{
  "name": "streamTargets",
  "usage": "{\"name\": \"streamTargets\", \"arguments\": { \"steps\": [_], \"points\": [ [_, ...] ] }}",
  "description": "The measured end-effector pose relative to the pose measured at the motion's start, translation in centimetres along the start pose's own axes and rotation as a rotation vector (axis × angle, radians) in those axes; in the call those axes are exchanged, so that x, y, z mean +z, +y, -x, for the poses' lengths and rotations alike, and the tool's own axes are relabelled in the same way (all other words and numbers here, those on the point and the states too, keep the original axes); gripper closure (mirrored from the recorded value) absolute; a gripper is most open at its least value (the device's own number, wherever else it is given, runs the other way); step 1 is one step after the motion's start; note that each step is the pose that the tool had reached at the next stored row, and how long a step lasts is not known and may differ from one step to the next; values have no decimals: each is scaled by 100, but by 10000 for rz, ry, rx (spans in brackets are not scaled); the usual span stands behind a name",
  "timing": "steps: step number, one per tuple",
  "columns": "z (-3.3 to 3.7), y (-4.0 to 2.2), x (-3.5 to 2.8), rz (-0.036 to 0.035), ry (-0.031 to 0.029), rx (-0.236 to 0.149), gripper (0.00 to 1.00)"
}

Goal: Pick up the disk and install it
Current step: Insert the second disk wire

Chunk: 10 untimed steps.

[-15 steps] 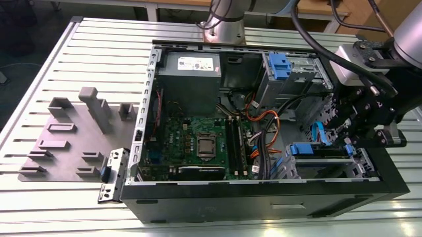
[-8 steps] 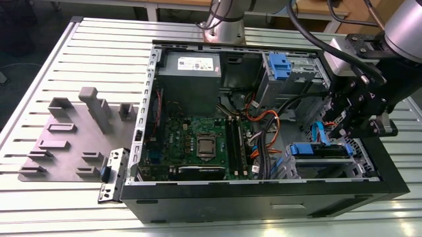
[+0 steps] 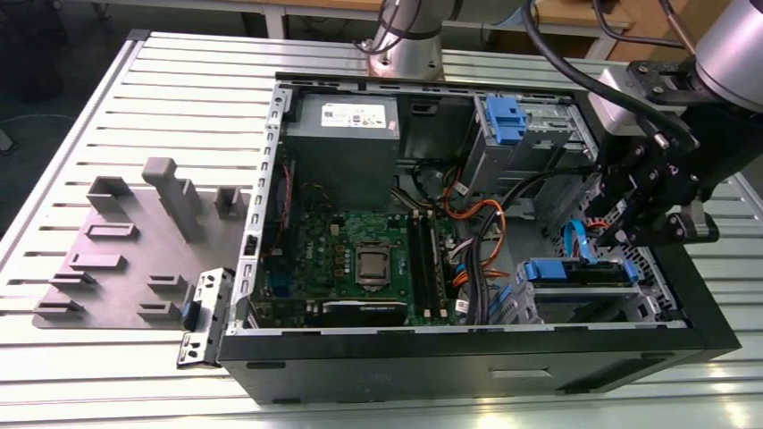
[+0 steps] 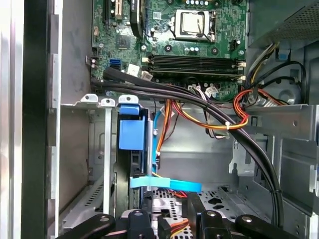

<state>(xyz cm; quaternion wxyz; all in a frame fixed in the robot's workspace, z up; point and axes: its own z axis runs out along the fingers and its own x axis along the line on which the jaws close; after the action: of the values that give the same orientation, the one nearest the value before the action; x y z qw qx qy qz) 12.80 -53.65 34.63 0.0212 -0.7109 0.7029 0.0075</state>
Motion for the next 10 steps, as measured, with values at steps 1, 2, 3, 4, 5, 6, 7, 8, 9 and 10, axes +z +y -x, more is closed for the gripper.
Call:
{"name": "streamTargets", "arguments": {
  "steps": [1,2,3,4,5,6,7,8,9,10],
  "points": [
    [6,-9,4,0,-1,0,59],
    [12,-20,8,0,-1,-1,59],
    [17,-31,10,0,-1,0,59],
    [23,-42,12,0,-2,0,59],
    [25,-54,13,0,-1,0,59],
    [27,-66,14,0,1,0,59],
    [28,-79,15,0,0,0,59],
    [30,-93,17,0,-1,-1,59],
    [30,-109,17,0,0,0,59],
    [32,-125,19,0,-1,-1,59]
  ]
}}
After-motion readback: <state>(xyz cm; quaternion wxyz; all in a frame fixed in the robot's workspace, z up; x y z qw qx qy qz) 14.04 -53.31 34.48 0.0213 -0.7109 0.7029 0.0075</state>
